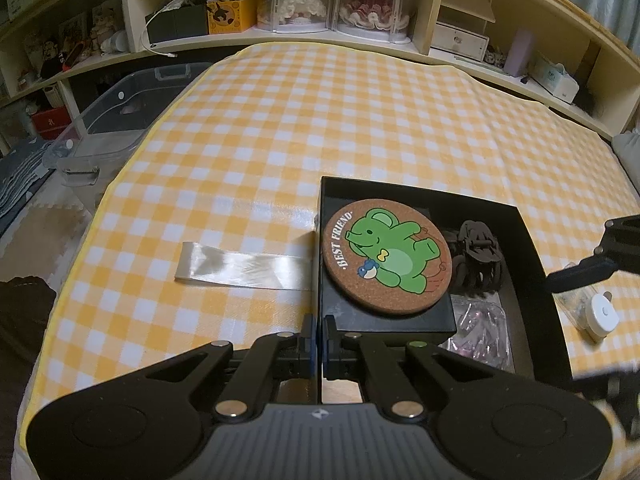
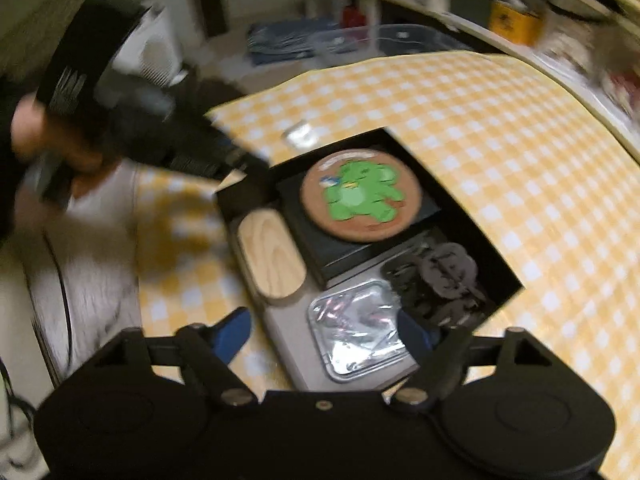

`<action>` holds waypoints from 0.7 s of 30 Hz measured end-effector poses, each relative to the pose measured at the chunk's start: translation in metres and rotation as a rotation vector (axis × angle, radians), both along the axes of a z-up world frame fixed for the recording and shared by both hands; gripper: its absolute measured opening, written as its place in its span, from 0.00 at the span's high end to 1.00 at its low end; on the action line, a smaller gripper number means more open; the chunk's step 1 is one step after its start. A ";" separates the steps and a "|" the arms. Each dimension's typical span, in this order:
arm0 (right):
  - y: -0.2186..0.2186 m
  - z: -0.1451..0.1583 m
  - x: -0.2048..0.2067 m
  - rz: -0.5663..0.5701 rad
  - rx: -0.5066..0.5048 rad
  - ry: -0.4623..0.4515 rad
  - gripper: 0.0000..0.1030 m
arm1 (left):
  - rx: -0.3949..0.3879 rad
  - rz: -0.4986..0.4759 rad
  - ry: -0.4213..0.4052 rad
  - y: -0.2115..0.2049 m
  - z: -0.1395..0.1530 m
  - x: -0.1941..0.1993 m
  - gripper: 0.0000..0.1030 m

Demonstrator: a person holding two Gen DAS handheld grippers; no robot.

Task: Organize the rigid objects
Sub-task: 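Lower the clear case into the tray and open the right tool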

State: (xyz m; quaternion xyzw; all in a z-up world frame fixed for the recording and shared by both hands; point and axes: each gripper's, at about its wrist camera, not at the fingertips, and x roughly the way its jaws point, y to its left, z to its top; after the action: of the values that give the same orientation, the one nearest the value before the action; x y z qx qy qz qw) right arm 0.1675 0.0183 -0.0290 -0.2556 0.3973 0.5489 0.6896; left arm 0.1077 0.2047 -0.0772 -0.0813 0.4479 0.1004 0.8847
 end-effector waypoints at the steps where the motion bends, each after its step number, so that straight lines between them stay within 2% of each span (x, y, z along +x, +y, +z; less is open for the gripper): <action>1: -0.001 0.001 0.004 -0.028 -0.002 0.008 0.34 | -0.001 0.000 0.000 0.000 0.000 0.000 0.97; 7: -0.004 0.004 0.005 -0.086 -0.014 0.010 0.36 | -0.002 0.001 0.000 0.000 0.000 0.000 0.97; 13: -0.022 0.017 -0.005 -0.153 0.041 -0.009 0.33 | -0.001 0.001 0.000 0.000 0.000 0.000 0.97; 21: -0.071 0.027 -0.015 -0.342 0.101 -0.031 0.28 | 0.014 0.001 0.004 -0.001 0.001 -0.001 0.97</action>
State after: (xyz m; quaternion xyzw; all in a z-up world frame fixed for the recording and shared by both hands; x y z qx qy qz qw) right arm 0.1523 -0.0529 -0.0024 -0.1580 0.3960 0.4389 0.7909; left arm 0.1071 0.2033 -0.0762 -0.0752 0.4489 0.1038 0.8844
